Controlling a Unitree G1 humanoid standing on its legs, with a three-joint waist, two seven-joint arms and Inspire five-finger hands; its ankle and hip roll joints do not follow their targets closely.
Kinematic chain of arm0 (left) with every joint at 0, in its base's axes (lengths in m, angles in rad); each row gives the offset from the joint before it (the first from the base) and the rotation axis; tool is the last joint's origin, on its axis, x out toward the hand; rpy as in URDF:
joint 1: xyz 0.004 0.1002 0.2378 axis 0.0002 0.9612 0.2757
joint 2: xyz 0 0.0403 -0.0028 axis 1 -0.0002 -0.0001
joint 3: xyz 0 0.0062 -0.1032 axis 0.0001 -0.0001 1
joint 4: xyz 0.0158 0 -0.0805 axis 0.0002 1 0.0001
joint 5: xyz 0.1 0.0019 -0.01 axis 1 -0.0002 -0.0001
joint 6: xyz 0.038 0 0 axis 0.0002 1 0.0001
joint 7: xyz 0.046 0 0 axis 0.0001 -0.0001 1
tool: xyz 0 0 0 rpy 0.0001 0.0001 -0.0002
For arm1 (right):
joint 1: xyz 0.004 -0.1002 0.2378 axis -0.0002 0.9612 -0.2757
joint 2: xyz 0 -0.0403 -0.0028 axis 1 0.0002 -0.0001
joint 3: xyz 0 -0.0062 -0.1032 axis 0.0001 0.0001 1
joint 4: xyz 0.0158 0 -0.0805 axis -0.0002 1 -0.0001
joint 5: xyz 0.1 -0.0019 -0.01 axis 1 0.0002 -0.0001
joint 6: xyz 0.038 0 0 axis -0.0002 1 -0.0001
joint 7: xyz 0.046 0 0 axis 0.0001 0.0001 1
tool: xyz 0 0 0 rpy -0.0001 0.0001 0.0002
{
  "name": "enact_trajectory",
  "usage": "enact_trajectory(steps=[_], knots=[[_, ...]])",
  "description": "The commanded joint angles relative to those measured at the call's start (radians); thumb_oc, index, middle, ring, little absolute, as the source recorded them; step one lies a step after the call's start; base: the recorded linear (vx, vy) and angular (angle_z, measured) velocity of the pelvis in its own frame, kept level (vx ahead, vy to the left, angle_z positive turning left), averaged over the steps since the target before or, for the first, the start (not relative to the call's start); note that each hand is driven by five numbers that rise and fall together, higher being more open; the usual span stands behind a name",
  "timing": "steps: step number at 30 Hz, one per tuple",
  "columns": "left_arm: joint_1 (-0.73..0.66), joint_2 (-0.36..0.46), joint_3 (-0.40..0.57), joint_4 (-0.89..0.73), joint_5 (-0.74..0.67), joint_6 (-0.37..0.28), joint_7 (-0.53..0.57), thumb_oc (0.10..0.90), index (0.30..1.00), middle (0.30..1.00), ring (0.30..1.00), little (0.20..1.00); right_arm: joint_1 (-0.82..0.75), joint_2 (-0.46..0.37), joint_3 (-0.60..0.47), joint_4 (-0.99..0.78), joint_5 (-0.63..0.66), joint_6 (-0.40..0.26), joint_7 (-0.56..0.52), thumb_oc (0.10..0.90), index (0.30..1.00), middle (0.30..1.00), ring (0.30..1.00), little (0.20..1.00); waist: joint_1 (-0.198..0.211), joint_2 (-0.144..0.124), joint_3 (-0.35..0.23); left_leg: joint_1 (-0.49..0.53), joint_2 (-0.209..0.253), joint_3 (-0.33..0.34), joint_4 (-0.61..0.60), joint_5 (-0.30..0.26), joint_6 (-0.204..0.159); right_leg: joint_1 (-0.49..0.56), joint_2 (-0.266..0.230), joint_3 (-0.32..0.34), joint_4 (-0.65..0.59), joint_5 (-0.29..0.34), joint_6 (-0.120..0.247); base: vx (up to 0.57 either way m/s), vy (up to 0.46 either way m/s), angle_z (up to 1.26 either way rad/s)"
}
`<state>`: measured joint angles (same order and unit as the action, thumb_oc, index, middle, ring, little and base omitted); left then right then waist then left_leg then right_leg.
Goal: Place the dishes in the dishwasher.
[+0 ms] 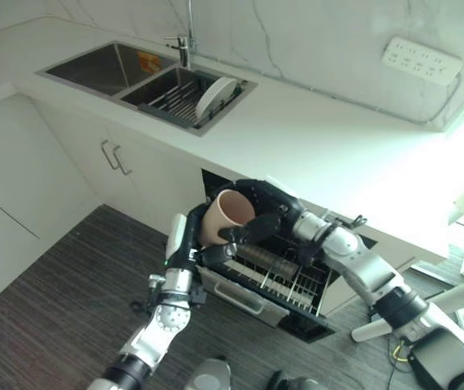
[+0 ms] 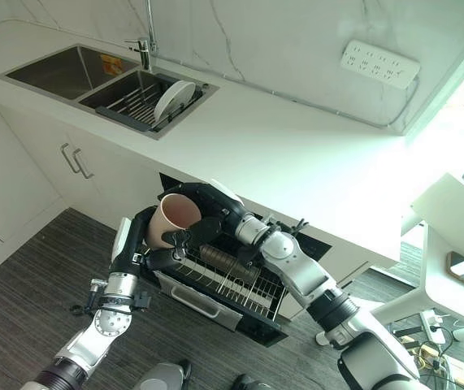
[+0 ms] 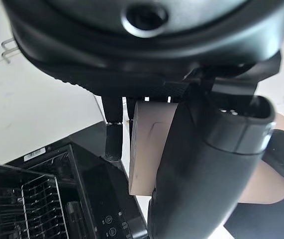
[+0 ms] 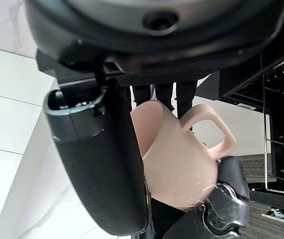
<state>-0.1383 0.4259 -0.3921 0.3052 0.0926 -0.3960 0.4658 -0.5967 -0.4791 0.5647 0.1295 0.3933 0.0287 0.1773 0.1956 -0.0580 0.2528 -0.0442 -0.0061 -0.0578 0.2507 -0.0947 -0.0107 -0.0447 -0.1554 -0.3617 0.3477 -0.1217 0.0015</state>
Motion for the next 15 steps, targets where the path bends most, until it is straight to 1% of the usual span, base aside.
enact_trajectory(steps=[1, 4, 7, 9, 11, 13, 15], knots=[[-0.091, -0.014, -0.052, -0.170, -0.006, -0.073, 0.020, 0.800, 0.900, 0.900, 0.900, 0.900, -0.117, 0.076, -0.027, -0.092, 0.058, -0.139, -0.026, 0.400, 0.300, 0.300, 0.300, 0.300, 0.007, -0.015, -0.046, 0.002, 0.037, 0.065, 0.049, -0.101, -0.005, 0.072, -0.047, 0.069, -0.048, -0.037, 0.105, 0.00, 0.000, 0.00], [-0.077, -0.015, -0.037, -0.159, 0.005, -0.073, 0.046, 0.800, 0.900, 0.900, 0.900, 0.900, -0.085, 0.062, -0.071, -0.093, 0.085, -0.181, -0.070, 0.400, 0.300, 0.300, 0.300, 0.300, 0.000, -0.014, -0.045, 0.005, 0.040, 0.071, 0.049, -0.102, -0.005, 0.072, -0.047, 0.071, -0.048, -0.036, 0.107, 0.00, 0.000, 0.00], [-0.067, -0.015, -0.023, -0.157, 0.016, -0.070, 0.058, 0.800, 0.900, 0.900, 0.900, 0.900, -0.051, 0.053, -0.115, -0.101, 0.091, -0.208, -0.101, 0.400, 0.300, 0.300, 0.300, 0.300, -0.008, -0.012, -0.044, 0.006, 0.042, 0.076, 0.049, -0.103, -0.005, 0.071, -0.047, 0.074, -0.048, -0.035, 0.108, 0.00, 0.000, 0.00], [-0.060, -0.015, -0.014, -0.156, 0.027, -0.062, 0.067, 0.800, 0.900, 0.900, 0.900, 0.900, -0.022, 0.042, -0.151, -0.108, 0.071, -0.229, -0.130, 0.400, 0.300, 0.300, 0.300, 0.300, -0.016, -0.010, -0.043, 0.007, 0.044, 0.081, 0.049, -0.104, -0.005, 0.069, -0.047, 0.078, -0.048, -0.034, 0.109, 0.00, 0.000, 0.00], [-0.057, -0.015, -0.010, -0.153, 0.034, -0.059, 0.071, 0.800, 0.900, 0.900, 0.900, 0.900, -0.007, 0.034, -0.173, -0.111, 0.053, -0.236, -0.136, 0.400, 0.300, 0.300, 0.300, 0.300, -0.022, -0.009, -0.042, 0.008, 0.045, 0.086, 0.049, -0.105, -0.005, 0.067, -0.046, 0.081, -0.048, -0.034, 0.109, 0.00, 0.000, 0.00], [-0.055, -0.015, -0.006, -0.144, 0.044, -0.048, 0.083, 0.800, 0.900, 0.900, 0.900, 0.900, 0.016, 0.010, -0.203, -0.122, -0.001, -0.240, -0.163, 0.400, 0.300, 0.300, 0.300, 0.300, -0.035, -0.007, -0.041, 0.009, 0.048, 0.094, 0.049, -0.107, -0.004, 0.064, -0.044, 0.088, -0.048, -0.034, 0.110, 0.00, 0.000, 0.00], [-0.054, -0.015, -0.003, -0.139, 0.051, -0.042, 0.093, 0.800, 0.900, 0.900, 0.900, 0.900, 0.033, -0.010, -0.224, -0.127, 0.005, -0.251, -0.172, 0.400, 0.300, 0.300, 0.300, 0.300, -0.044, -0.006, -0.040, 0.010, 0.051, 0.101, 0.049, -0.108, -0.005, 0.062, -0.044, 0.092, -0.048, -0.033, 0.111, 0.00, 0.000, 0.00]])
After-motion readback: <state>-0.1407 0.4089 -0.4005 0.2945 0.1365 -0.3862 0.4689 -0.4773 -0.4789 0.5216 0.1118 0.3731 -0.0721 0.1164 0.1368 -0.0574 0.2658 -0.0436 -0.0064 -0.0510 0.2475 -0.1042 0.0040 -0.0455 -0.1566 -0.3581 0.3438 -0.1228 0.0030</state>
